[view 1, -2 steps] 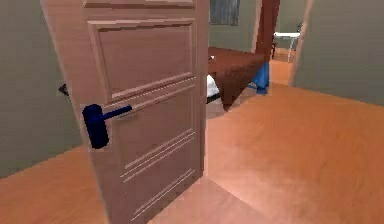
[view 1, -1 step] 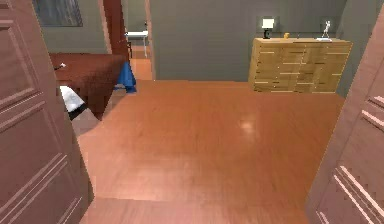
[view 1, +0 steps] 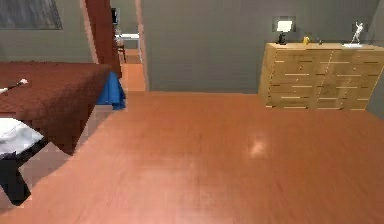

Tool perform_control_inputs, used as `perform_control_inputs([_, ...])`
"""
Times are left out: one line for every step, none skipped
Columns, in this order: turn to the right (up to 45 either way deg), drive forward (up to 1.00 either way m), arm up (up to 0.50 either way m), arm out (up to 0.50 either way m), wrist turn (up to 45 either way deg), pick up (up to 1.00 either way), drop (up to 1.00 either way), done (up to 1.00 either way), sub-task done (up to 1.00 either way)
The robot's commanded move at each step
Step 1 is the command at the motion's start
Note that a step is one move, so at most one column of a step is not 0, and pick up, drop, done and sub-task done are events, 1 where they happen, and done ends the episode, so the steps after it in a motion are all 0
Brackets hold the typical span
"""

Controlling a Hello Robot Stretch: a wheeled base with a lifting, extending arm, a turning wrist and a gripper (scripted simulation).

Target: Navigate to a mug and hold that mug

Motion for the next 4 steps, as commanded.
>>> perform_control_inputs([27.0,0.0,0.0,0.0,0.0,0.0,0.0,0.0,0.0])
perform_control_inputs([0.0,1.0,0.0,0.0,0.0,0.0,0.0,0.0,0.0])
perform_control_inputs([3.0,0.0,0.0,0.0,0.0,0.0,0.0,0.0,0.0])
perform_control_inputs([0.0,1.0,0.0,0.0,0.0,0.0,0.0,0.0,0.0])
